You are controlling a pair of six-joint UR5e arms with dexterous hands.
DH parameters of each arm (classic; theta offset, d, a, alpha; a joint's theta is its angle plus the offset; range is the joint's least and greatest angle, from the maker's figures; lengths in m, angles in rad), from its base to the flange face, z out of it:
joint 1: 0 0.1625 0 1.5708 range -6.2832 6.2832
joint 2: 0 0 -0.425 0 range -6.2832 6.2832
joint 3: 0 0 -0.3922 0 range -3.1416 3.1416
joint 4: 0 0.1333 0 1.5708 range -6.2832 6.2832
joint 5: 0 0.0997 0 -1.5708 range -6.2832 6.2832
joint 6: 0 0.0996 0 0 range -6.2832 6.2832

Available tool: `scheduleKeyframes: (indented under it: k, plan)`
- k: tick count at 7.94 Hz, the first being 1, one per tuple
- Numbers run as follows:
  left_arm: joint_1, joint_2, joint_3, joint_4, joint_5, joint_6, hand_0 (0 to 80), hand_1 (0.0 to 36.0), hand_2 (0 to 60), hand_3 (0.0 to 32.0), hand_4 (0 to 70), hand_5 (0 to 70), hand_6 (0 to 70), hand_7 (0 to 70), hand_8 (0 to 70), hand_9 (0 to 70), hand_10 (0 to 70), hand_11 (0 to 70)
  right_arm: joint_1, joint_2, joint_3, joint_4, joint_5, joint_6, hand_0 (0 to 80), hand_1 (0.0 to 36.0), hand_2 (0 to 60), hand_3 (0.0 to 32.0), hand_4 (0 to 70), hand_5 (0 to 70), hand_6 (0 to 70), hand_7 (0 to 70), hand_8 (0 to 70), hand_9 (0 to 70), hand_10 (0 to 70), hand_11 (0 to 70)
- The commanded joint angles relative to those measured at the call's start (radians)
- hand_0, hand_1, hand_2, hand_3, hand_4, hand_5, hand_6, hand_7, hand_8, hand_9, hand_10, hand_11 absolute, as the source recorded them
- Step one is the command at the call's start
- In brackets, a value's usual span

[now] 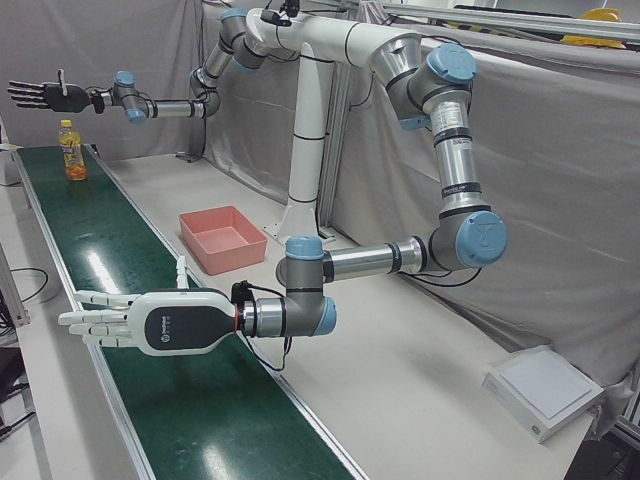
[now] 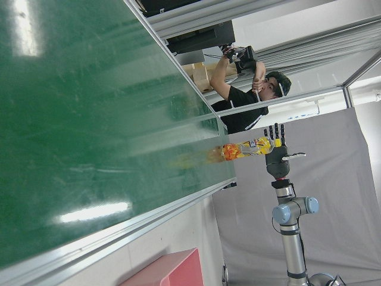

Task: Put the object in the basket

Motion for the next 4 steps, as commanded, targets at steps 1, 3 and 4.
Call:
scheduleKeyframes:
  k: [1, 3, 4]
  plan:
    - [0.0, -0.001, 0.004, -0.002, 0.0, -0.002, 49.0, 12.7, 0.0, 0.0, 15.5, 9.5, 0.0, 0.0, 5.2, 9.6, 8.3, 13.4, 0.0, 0.0, 0.0, 0.0, 0.0, 0.0, 0.0, 0.0, 0.0, 0.0, 0.0, 0.0, 0.0, 0.0, 0.0, 0.0, 0.0, 0.0]
    - [-0.007, 0.001, 0.003, 0.023, 0.003, -0.014, 49.6, 12.8, 0.0, 0.0, 16.5, 10.3, 0.0, 0.0, 5.5, 9.7, 7.7, 12.5, 0.0, 0.0, 0.0, 0.0, 0.0, 0.0, 0.0, 0.0, 0.0, 0.0, 0.0, 0.0, 0.0, 0.0, 0.0, 0.0, 0.0, 0.0]
    - [-0.008, 0.001, 0.003, 0.023, 0.003, -0.014, 49.4, 12.5, 0.0, 0.0, 16.1, 10.2, 0.0, 0.0, 5.3, 9.6, 7.6, 12.4, 0.0, 0.0, 0.0, 0.0, 0.0, 0.0, 0.0, 0.0, 0.0, 0.0, 0.0, 0.0, 0.0, 0.0, 0.0, 0.0, 0.0, 0.0]
